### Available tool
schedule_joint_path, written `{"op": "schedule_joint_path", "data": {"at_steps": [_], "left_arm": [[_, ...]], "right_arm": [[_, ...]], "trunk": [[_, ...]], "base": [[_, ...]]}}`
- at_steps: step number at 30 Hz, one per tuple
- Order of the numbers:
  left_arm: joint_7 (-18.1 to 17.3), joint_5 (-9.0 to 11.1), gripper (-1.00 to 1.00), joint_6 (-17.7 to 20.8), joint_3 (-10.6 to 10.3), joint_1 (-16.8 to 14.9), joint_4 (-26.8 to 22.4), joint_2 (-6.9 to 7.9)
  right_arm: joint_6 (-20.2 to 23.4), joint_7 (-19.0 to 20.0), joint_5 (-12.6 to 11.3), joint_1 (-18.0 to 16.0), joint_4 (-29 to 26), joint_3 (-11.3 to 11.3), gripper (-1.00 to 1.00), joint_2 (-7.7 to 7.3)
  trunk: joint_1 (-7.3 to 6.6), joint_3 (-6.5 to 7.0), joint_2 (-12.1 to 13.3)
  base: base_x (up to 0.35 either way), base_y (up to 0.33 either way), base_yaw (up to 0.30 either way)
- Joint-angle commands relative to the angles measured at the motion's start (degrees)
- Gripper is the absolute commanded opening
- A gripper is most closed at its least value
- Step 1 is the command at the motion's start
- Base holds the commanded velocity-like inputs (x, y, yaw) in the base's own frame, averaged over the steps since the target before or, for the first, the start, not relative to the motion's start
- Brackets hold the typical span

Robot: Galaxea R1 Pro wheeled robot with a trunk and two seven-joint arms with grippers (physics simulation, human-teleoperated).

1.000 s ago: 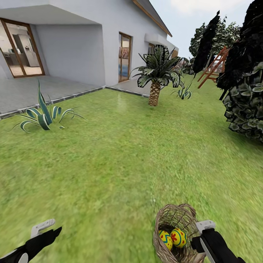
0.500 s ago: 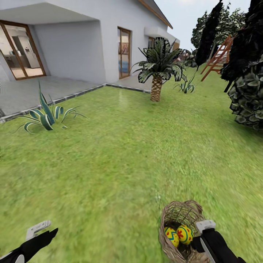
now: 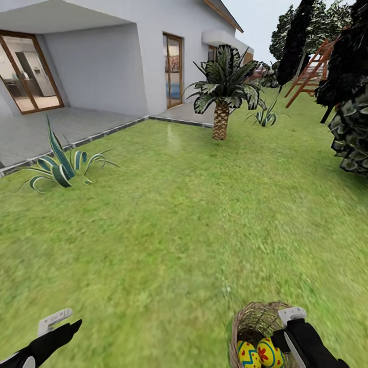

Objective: Take the three Easter eggs out of the wicker basket on the lawn in the garden, then place them on the lawn next to a single tree (choose any tree) so that all three eggs are next to the same tree and none are left in the basket.

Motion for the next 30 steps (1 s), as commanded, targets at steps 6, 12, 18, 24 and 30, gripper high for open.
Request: {"op": "schedule_joint_path", "data": {"at_steps": [6,12,18,24,30], "left_arm": [[-0.19,0.27,1.0,-0.46,0.06,-0.02,-0.07,-0.1],[-0.2,0.37,1.0,-0.62,-0.03,-0.02,-0.04,-0.14],[-0.27,0.46,1.0,-0.63,-0.11,-0.03,-0.03,-0.14],[-0.28,0.55,1.0,-0.62,0.13,-0.03,-0.03,-0.14],[-0.28,0.56,1.0,-0.62,0.15,-0.01,-0.03,-0.14]], "right_arm": [[0.3,1.21,0.11,-0.04,-0.14,0.23,1.0,-0.13],[0.3,1.36,0.11,-0.05,-0.12,0.27,1.0,-0.13],[0.3,1.37,0.11,-0.05,-0.13,0.27,1.0,-0.13],[0.3,1.38,0.11,-0.05,-0.12,0.27,1.0,-0.13],[0.3,1.38,0.11,-0.05,-0.15,0.29,1.0,-0.13]], "trunk": [[0.03,-0.05,-0.03],[0.03,-0.05,-0.03],[0.03,-0.05,-0.03],[1.35,-1.13,-2.44],[2.67,-2.21,-4.85]], "base": [[0.093,0.0,0.0],[0.005,0.0,0.0],[0.0,0.0,0.0],[0.0,0.0,0.0],[0.0,0.0,0.0]]}}
